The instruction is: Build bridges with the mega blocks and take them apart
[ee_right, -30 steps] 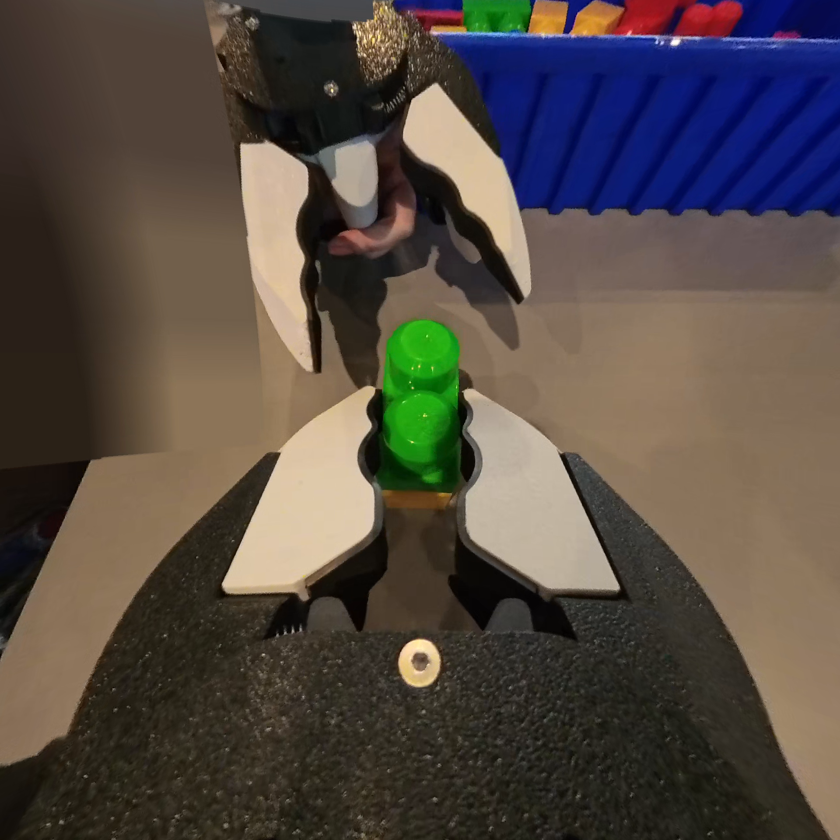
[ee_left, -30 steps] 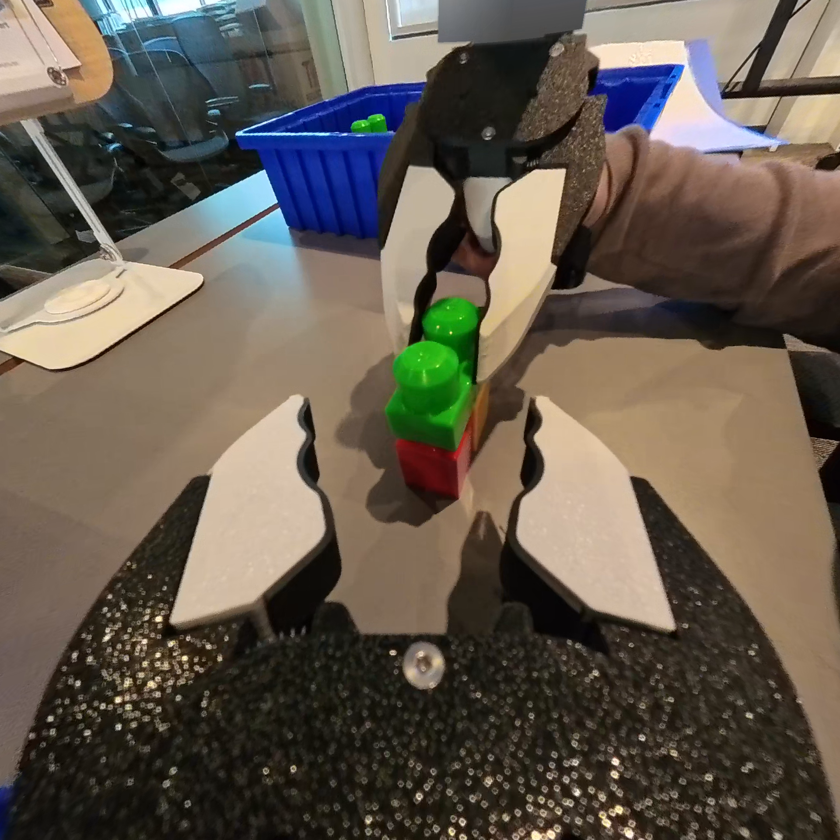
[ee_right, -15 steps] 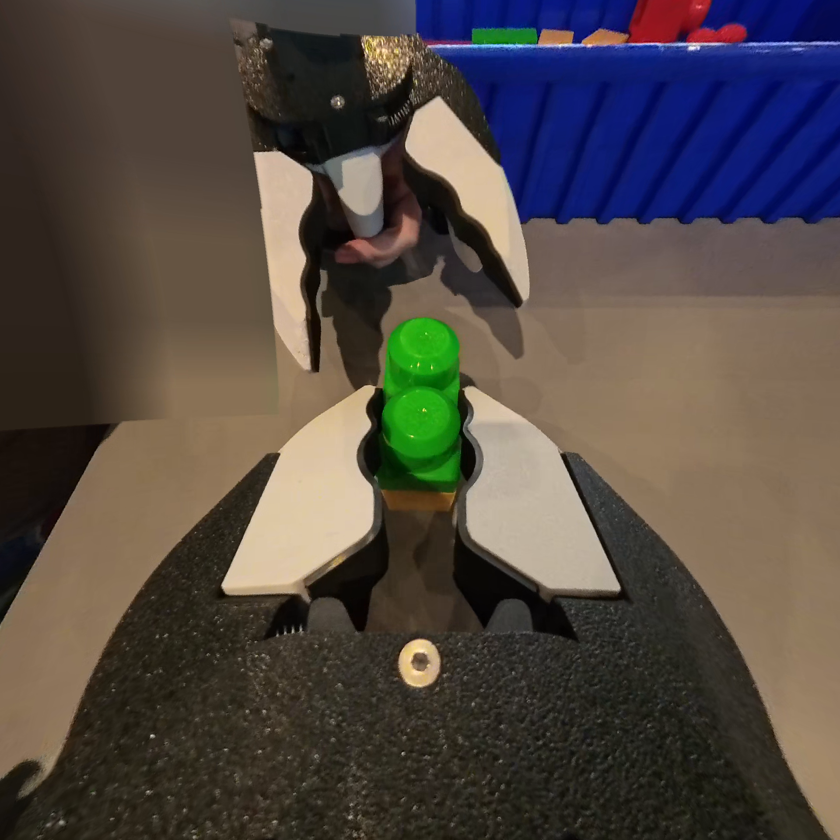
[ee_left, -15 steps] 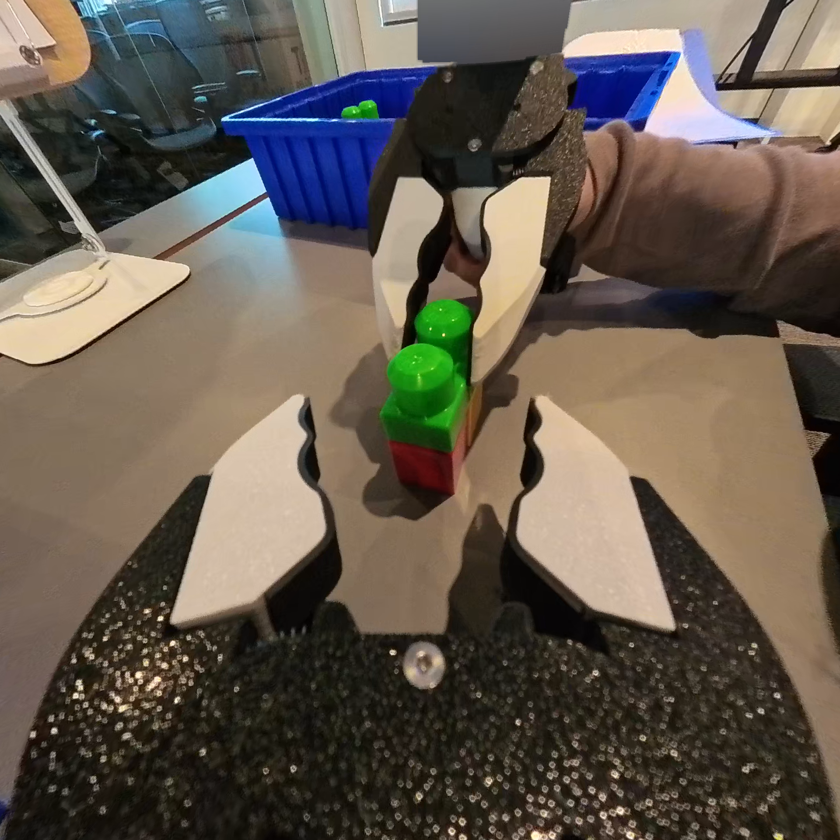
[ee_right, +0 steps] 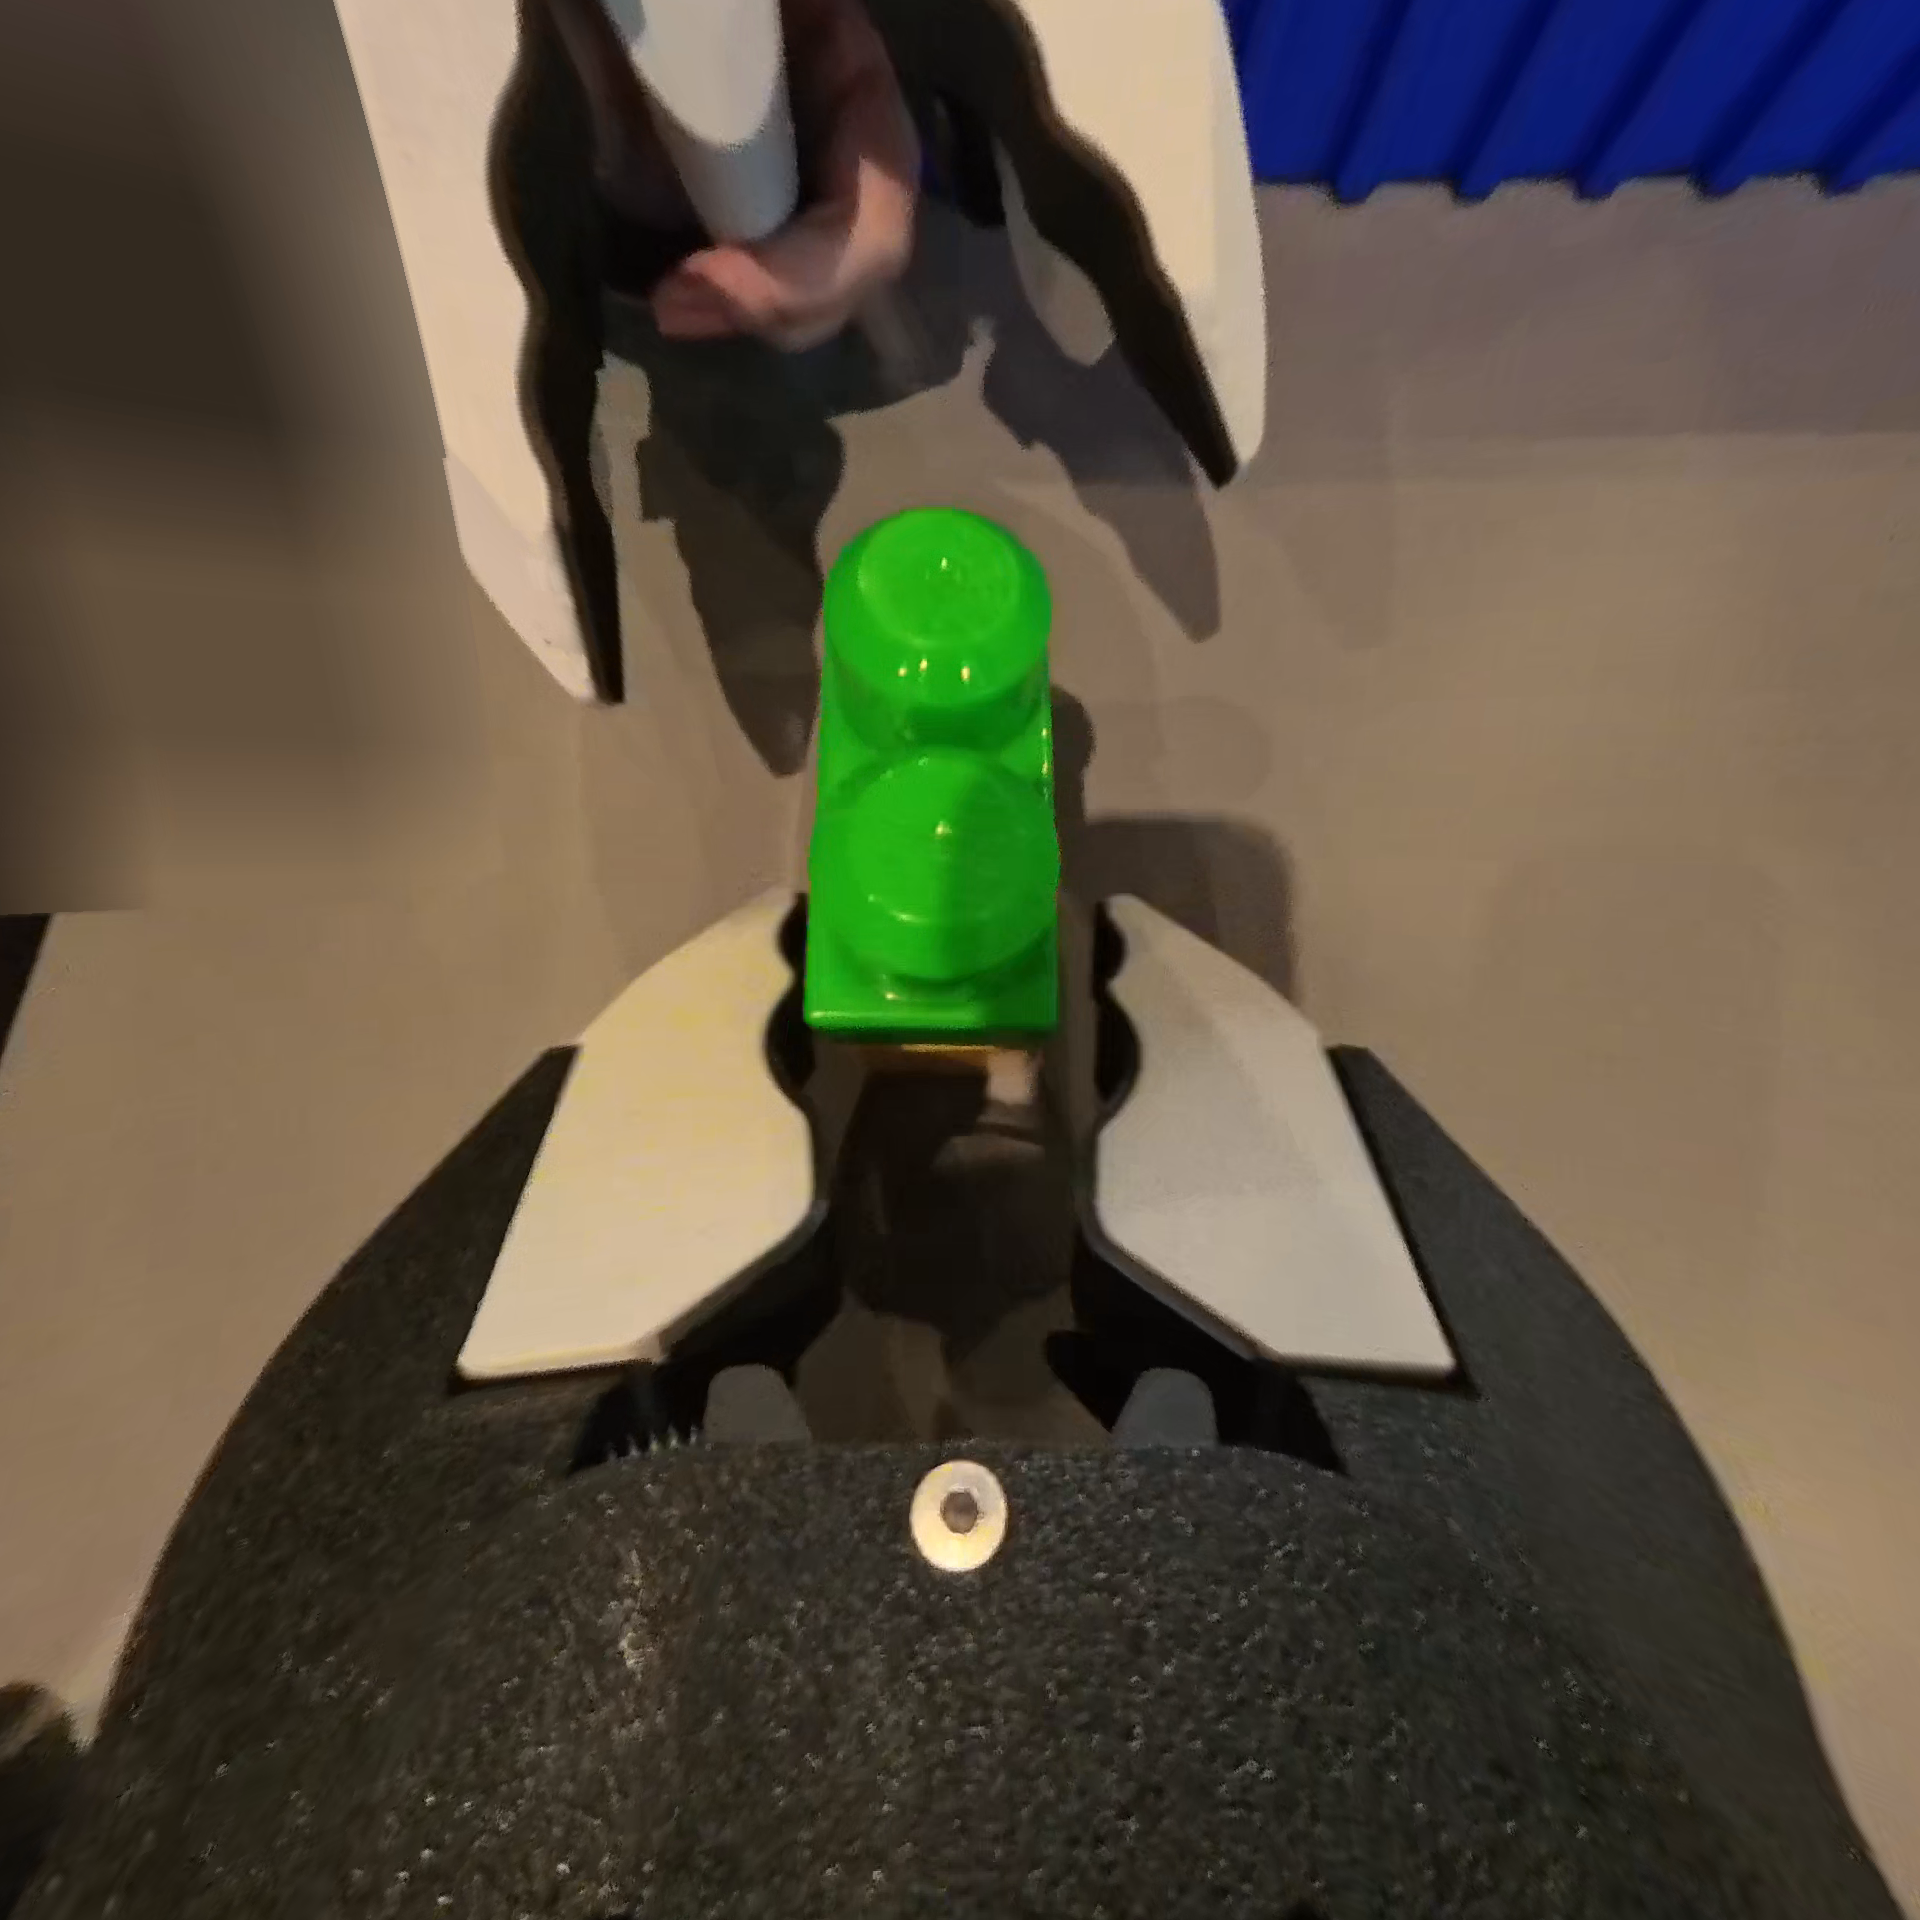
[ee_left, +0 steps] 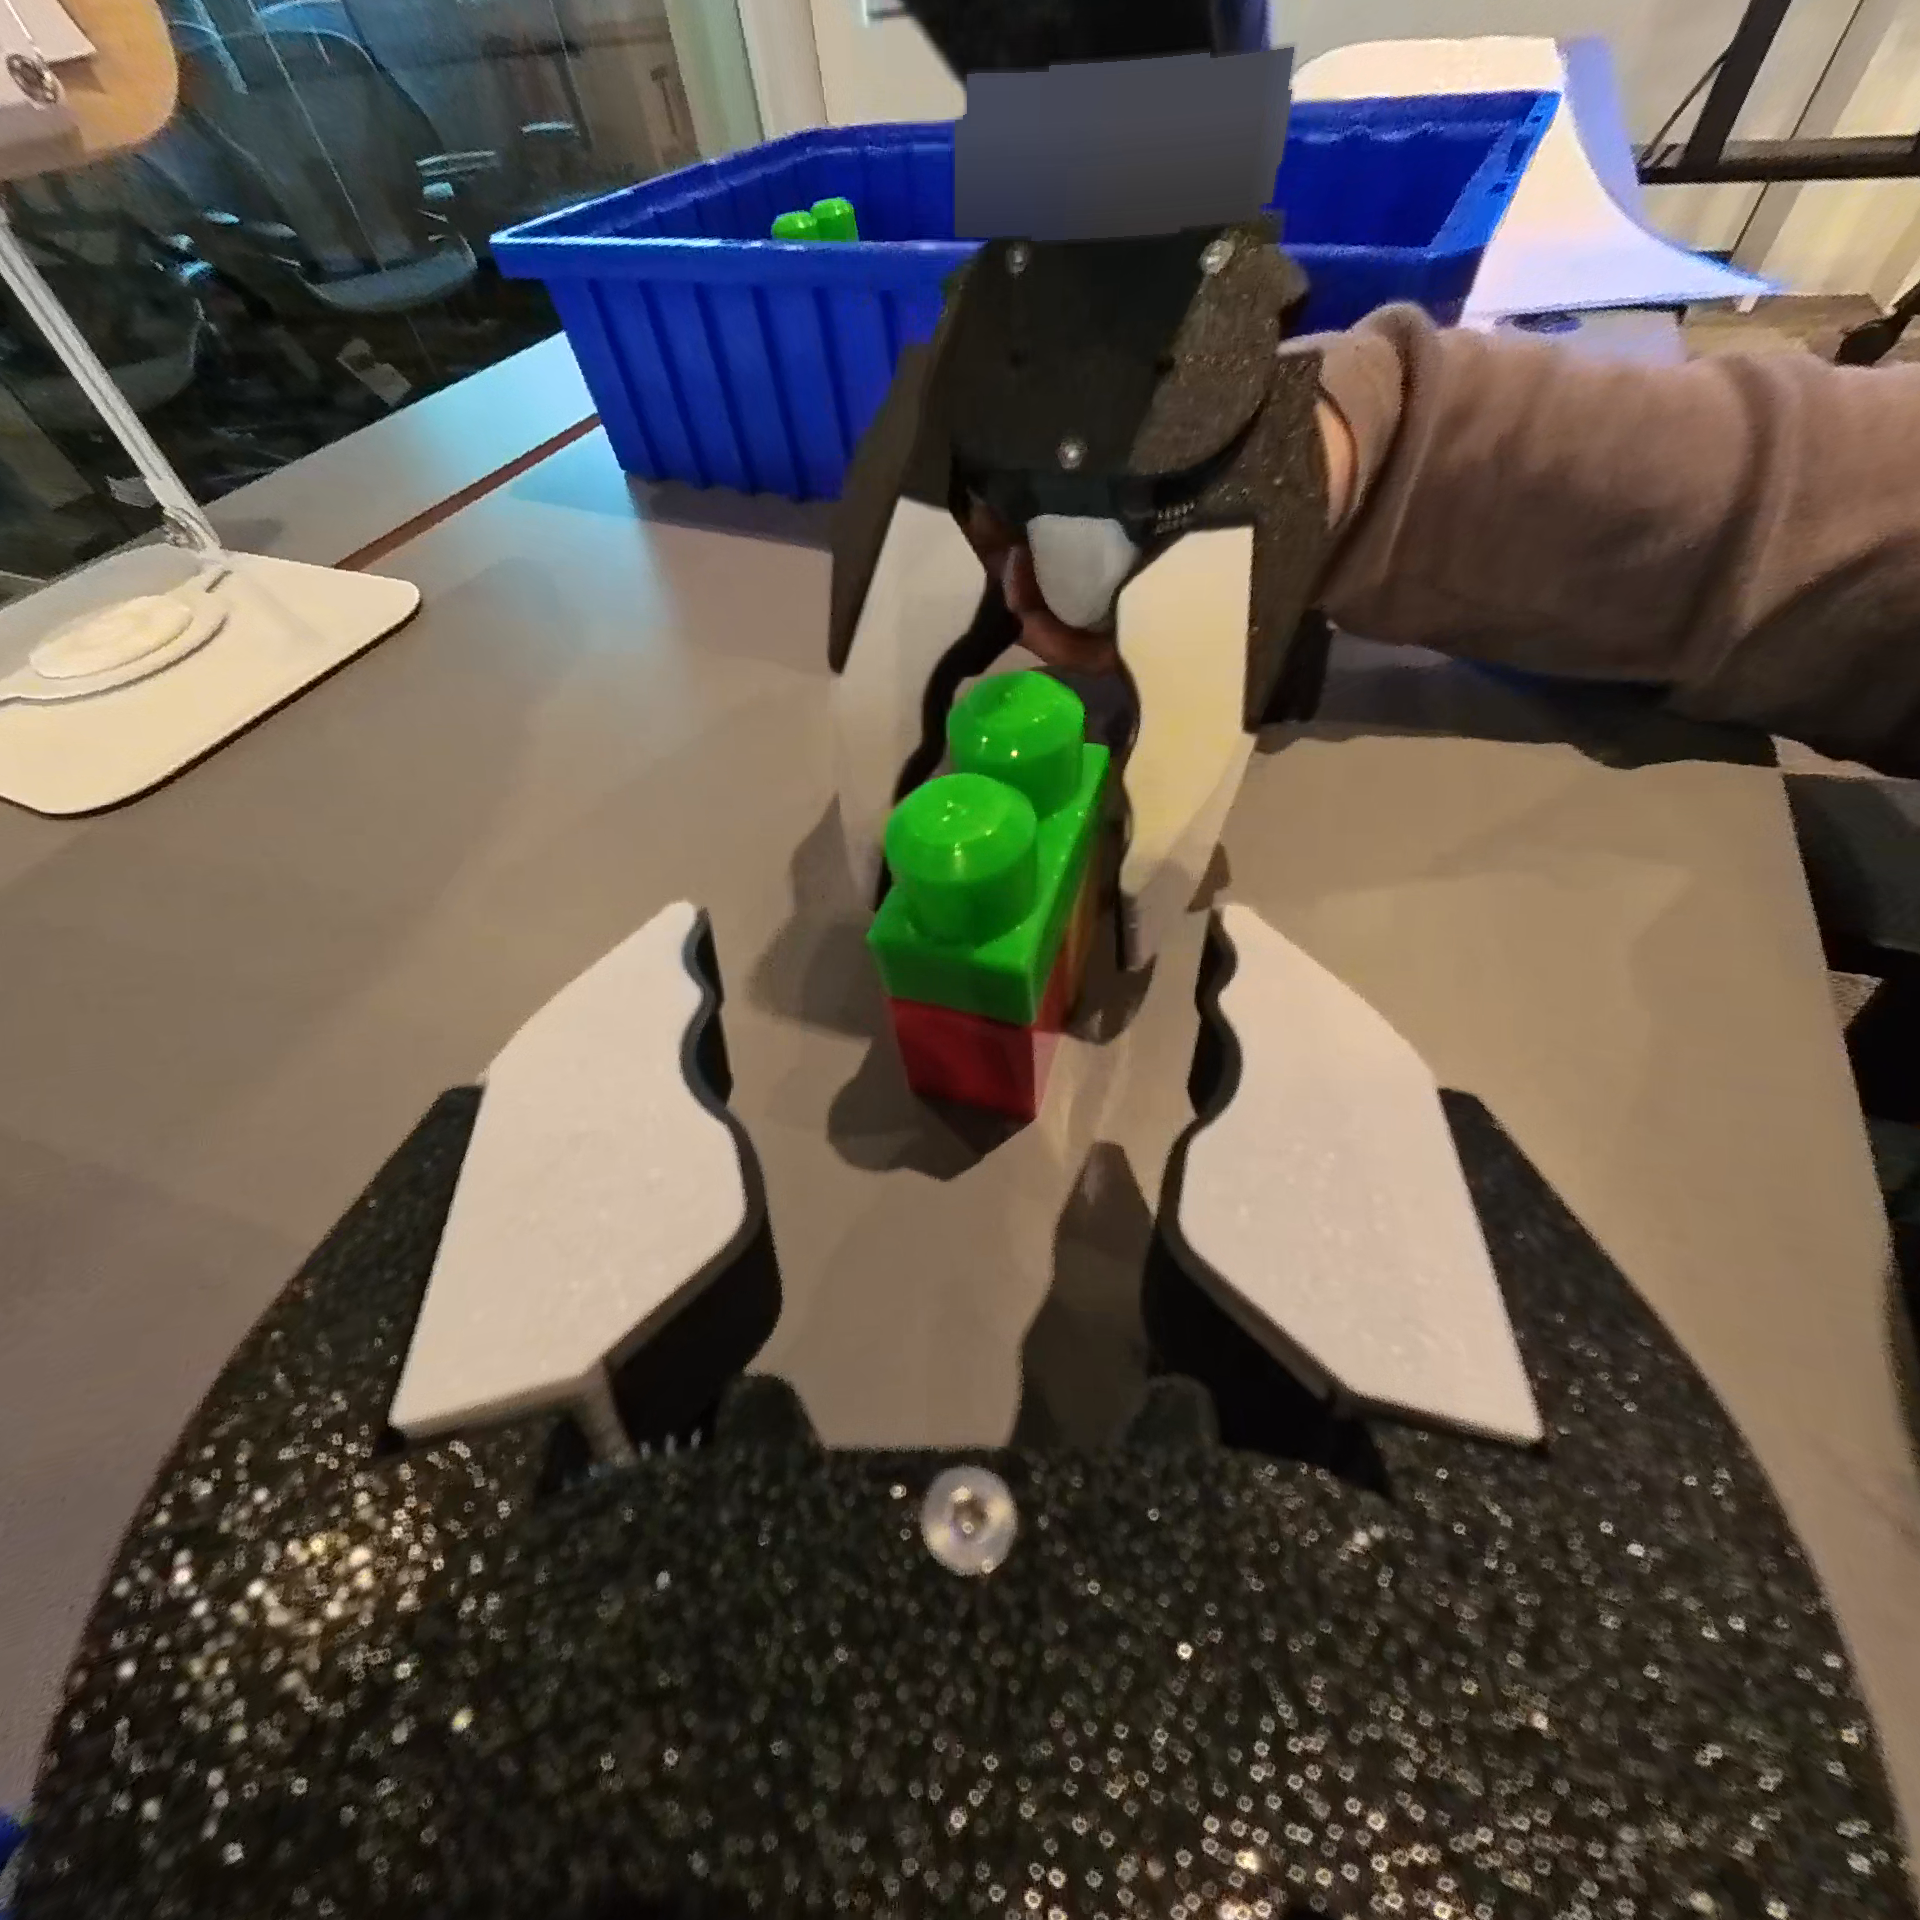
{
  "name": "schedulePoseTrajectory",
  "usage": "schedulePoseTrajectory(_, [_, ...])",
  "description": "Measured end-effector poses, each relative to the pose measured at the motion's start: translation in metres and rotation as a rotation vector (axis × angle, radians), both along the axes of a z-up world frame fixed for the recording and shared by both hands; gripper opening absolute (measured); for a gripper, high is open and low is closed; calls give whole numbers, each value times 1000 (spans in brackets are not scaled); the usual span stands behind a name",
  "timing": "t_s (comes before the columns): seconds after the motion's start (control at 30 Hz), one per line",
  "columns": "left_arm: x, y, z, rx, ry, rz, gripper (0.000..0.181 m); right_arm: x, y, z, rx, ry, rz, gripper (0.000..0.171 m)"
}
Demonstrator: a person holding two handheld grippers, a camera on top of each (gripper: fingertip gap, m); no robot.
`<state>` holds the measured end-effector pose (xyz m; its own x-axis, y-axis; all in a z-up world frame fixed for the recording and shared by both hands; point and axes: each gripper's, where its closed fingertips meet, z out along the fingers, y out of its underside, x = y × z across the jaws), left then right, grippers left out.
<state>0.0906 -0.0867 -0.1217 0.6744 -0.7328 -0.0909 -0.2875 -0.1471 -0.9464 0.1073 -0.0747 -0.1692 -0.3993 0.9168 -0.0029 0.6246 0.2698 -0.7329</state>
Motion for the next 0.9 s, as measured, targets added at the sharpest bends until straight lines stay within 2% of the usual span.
schedulePoseTrajectory(0.03, [0, 0, 1, 10, 2, -2, 85, 1, -2, -1, -16, -4, 11, 43])
schedulePoseTrajectory(0.23, [0, -1, 2, 22, 13, 0, 81, -1, -1, 1, -38, 19, 1, 43])
schedulePoseTrajectory(0.33, [0, 0, 2, 27, 12, 3, 83, -10, -3, 13, -100, 88, -27, 69])
schedulePoseTrajectory(0.4, [0, 0, 3, 29, 9, 8, 85, -14, -5, 17, -143, 119, -38, 74])
schedulePoseTrajectory(0.5, [0, 1, 2, 23, 8, 11, 85, -16, -6, 10, -108, 99, -34, 61])
schedulePoseTrajectory(0.53, [0, 1, 2, 24, 8, 11, 85, -15, -8, 7, -89, 80, -24, 43])
schedulePoseTrajectory(0.63, [1, -1, 6, 37, -7, 4, 87, -16, -9, 9, -36, 75, -19, 42])
schedulePoseTrajectory(0.73, [4, -6, 21, 63, -93, -25, 89, -13, -8, 31, -25, 147, -30, 42])
schedulePoseTrajectory(0.83, [0, -9, 36, 87, -192, -33, 89, -1, -10, 81, -62, 279, -87, 42])
schedulePoseTrajectory(0.9, [-3, -8, 40, 91, -223, -26, 88, 20, -13, 119, -3, 375, -102, 42])
